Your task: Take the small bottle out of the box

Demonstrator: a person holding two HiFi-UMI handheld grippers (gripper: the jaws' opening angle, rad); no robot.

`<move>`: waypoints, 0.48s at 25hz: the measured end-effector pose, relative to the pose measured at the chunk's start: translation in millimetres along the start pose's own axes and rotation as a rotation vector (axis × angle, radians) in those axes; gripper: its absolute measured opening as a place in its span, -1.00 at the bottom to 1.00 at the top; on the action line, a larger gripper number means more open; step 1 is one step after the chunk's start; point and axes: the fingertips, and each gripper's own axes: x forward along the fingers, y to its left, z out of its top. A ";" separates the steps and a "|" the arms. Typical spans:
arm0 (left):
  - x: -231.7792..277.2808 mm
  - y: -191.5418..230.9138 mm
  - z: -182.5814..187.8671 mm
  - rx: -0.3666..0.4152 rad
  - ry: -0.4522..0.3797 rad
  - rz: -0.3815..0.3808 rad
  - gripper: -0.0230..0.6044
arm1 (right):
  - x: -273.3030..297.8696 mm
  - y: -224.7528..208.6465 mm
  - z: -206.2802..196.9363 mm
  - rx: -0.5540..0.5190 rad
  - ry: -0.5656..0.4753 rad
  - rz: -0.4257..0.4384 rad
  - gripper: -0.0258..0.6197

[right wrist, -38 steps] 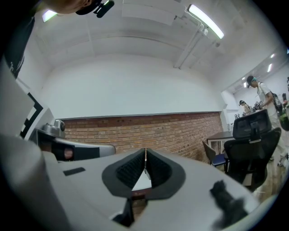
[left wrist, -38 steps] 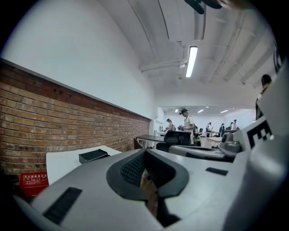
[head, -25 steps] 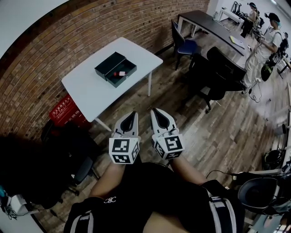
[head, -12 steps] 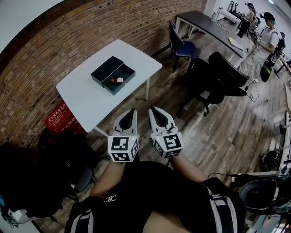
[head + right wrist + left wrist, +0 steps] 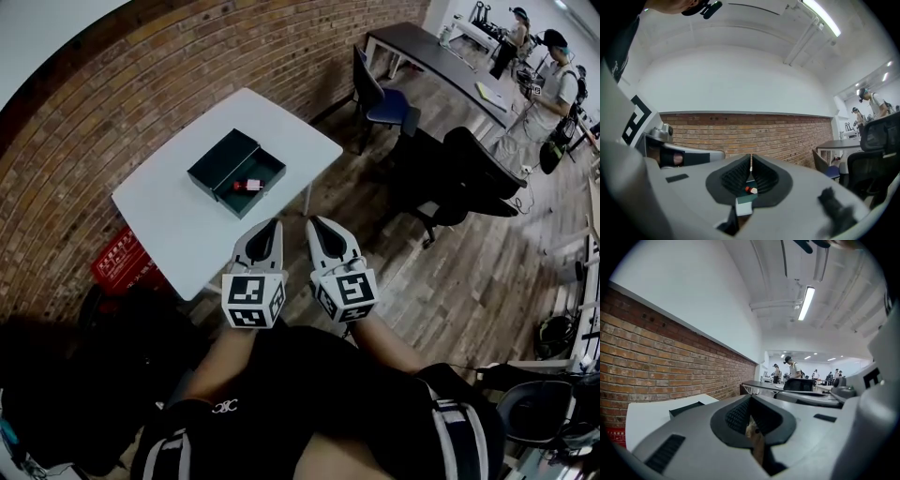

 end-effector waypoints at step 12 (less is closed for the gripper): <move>63.3 81.1 21.8 -0.032 0.021 -0.022 -0.89 | 95.6 -12.8 10.5 -0.002 0.012 -0.032 -0.82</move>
